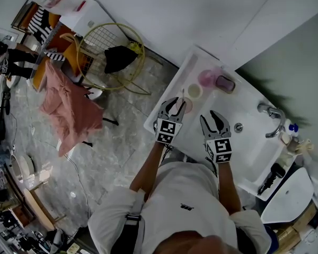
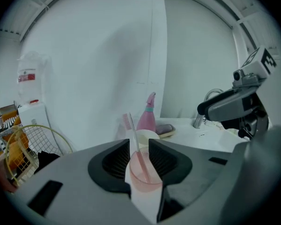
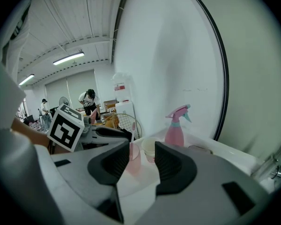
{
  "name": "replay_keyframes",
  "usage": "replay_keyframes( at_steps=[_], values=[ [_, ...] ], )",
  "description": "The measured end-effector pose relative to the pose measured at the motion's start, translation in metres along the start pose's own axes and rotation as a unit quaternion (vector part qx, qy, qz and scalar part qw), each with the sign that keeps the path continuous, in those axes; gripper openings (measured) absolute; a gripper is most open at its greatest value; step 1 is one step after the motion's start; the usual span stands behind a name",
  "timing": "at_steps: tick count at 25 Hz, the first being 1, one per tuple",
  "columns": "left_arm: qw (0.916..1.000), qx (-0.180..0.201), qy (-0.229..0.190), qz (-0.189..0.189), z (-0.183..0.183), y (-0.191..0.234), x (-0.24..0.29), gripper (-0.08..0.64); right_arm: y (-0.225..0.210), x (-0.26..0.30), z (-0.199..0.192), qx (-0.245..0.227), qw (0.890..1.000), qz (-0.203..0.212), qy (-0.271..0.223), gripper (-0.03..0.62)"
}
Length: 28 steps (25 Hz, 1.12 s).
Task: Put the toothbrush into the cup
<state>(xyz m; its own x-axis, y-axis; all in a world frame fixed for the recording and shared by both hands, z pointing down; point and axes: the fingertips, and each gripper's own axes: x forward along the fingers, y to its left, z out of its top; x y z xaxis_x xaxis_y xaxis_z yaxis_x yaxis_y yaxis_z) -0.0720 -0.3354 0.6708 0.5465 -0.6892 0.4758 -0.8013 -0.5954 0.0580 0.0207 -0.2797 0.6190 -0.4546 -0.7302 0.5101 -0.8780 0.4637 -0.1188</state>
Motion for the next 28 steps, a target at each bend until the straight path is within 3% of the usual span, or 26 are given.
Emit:
replay_keyframes(
  at_steps=[13,21,28],
  values=[
    [0.9994,-0.001,-0.033,-0.008,-0.001,-0.026,-0.083,0.112,0.037,-0.025,-0.006,-0.060,0.998,-0.012,-0.004,0.166],
    [0.9985,-0.006,-0.054,0.000,-0.005,-0.032,-0.129,0.112,0.065,-0.044,0.001,-0.054,0.998,-0.004,-0.041,0.143],
    [0.9977,0.001,-0.066,0.015,-0.007,-0.030,-0.161,0.112,0.082,-0.052,-0.007,-0.054,0.998,-0.007,-0.041,0.143]
  ],
)
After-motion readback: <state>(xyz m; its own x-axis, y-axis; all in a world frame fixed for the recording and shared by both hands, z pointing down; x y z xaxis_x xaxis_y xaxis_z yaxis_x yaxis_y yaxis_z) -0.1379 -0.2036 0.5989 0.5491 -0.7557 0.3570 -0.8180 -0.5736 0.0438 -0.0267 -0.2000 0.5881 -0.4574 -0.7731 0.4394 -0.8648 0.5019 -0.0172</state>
